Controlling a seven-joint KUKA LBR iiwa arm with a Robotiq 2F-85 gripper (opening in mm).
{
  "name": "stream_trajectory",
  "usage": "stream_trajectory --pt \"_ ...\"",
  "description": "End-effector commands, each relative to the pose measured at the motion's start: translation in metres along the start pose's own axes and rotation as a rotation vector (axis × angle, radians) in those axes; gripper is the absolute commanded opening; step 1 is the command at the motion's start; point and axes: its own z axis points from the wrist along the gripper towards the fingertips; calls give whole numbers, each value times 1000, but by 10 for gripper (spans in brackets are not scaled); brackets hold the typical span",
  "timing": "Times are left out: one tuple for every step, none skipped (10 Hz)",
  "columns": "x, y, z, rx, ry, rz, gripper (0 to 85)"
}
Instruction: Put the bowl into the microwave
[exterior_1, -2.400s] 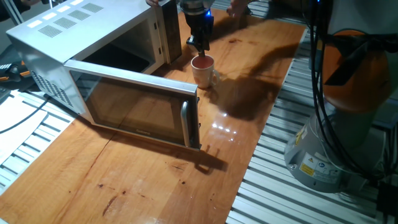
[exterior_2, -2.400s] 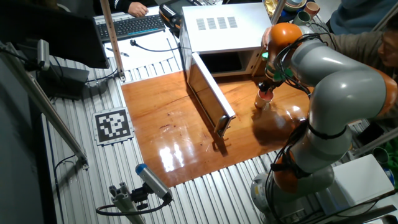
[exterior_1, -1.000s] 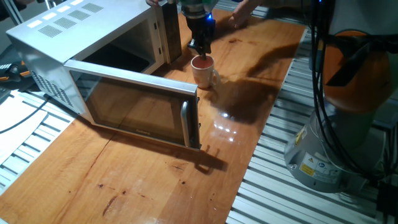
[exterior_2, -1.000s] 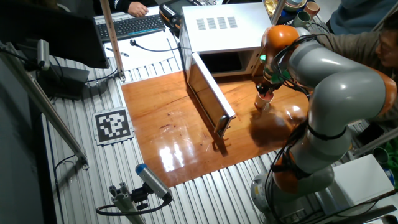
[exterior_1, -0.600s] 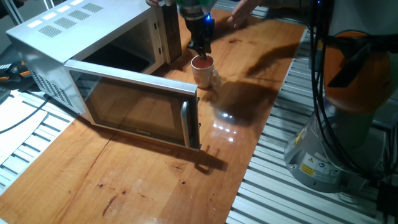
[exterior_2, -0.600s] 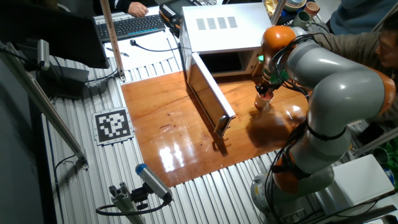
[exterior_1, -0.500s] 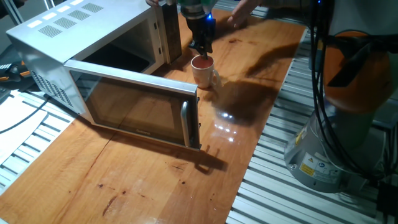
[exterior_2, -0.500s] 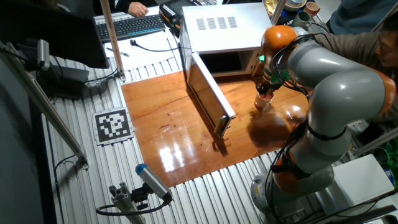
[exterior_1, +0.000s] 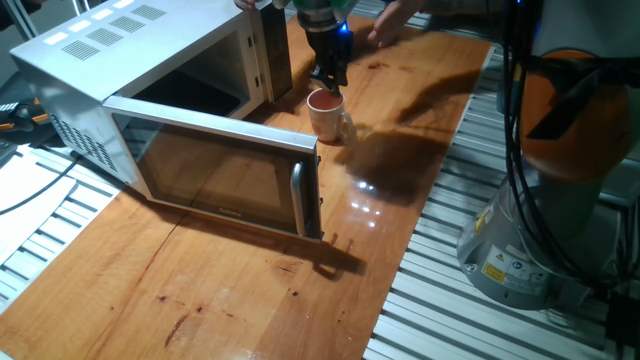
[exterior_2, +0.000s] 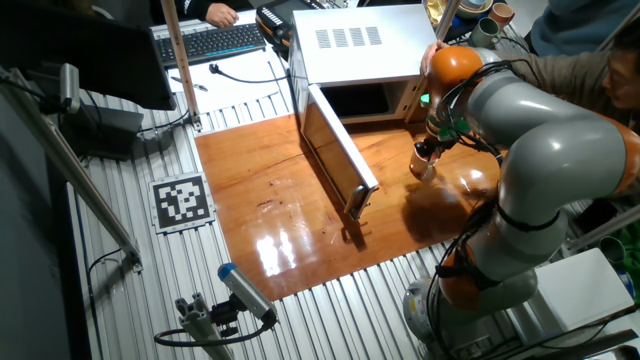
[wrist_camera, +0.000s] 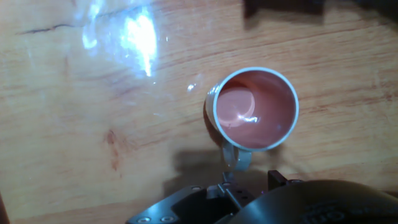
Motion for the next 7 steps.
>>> stream_trajectory --pt "2 0 -1 1 1 2 340" --pt "4 0 -2 1 1 3 340" --pt "5 0 -2 0 4 3 340" --pt "7 1 -1 0 1 3 340" --pt "7 1 0 -2 1 5 340" --pt "7 2 1 -3 4 5 340" --pt "6 2 2 -3 3 5 340"
